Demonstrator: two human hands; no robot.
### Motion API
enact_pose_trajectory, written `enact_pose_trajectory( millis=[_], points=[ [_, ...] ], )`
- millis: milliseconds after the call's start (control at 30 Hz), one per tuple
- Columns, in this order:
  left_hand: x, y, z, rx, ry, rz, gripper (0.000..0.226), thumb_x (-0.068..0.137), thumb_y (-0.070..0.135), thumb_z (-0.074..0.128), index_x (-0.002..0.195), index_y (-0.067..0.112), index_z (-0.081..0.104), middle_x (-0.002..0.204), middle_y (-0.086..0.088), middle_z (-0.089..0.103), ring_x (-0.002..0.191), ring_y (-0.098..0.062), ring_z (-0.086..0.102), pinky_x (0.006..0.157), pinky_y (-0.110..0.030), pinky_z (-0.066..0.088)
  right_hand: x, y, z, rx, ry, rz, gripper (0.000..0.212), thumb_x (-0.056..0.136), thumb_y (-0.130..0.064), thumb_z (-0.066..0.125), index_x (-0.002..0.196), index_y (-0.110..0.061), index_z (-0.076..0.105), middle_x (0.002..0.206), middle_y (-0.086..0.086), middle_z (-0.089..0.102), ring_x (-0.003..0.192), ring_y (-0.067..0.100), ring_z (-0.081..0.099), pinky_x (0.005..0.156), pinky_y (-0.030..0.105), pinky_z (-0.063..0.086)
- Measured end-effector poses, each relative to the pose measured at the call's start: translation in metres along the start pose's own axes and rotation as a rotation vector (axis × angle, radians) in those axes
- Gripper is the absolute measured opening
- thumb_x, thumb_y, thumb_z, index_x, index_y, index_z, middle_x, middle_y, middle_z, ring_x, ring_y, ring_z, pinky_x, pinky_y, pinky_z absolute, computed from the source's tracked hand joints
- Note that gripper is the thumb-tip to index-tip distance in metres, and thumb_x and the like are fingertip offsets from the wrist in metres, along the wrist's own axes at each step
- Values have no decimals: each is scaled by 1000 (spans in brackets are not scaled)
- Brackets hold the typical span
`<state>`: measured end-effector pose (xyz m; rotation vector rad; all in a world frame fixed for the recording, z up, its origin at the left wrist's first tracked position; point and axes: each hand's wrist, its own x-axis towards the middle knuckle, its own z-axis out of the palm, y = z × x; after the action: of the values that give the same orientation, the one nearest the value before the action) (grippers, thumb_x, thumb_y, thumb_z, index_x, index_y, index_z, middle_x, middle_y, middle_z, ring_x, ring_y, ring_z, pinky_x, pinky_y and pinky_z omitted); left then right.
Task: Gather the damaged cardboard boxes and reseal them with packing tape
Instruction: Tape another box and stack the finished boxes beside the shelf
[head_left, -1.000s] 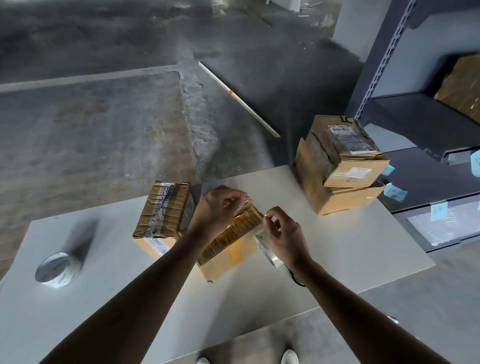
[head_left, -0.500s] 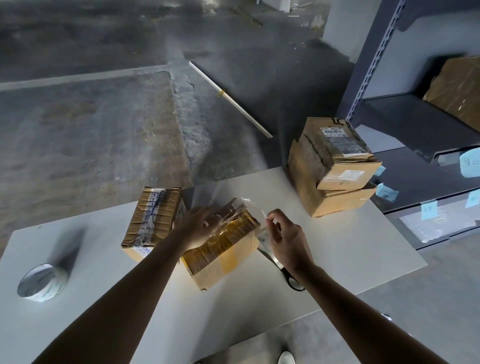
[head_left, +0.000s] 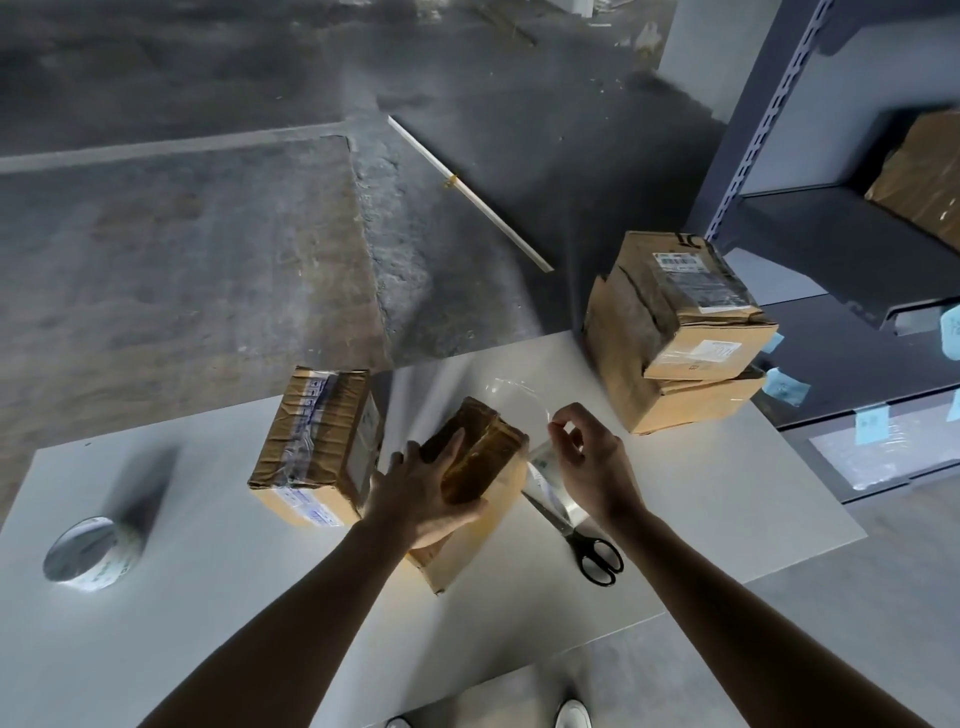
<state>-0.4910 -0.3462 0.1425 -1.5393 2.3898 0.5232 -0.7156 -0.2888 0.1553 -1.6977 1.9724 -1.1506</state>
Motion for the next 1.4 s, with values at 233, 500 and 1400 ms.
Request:
enact_pose_trajectory(
  millis=[233, 500, 1400],
  points=[
    [-17, 33, 15, -75, 79, -186, 109, 71, 95, 29, 155, 36, -9, 153, -17, 25, 138, -40, 33, 108, -52, 37, 22, -4, -10, 1, -207, 24, 7, 99, -17, 59, 101, -11, 60, 90, -2, 64, 71, 9, 62, 54, 7, 43],
    [-30, 50, 22, -197, 137, -336, 111, 74, 91, 35, 155, 29, -8, 156, -17, 19, 141, -41, 30, 109, -54, 35, 52, -17, -9, -112, -420, -69, 7, 101, -28, 53, 94, -25, 53, 94, -7, 62, 82, 9, 62, 75, 24, 58],
    [-34, -3, 33, -792, 530, -239, 31, 95, 36, 61, 114, 22, 41, 110, 3, 47, 97, -9, 52, 78, -21, 51, 96, -104, 49, -467, -830, -51, 9, 97, -31, 61, 97, -23, 66, 102, -3, 65, 84, 10, 60, 76, 25, 51]
  ],
)
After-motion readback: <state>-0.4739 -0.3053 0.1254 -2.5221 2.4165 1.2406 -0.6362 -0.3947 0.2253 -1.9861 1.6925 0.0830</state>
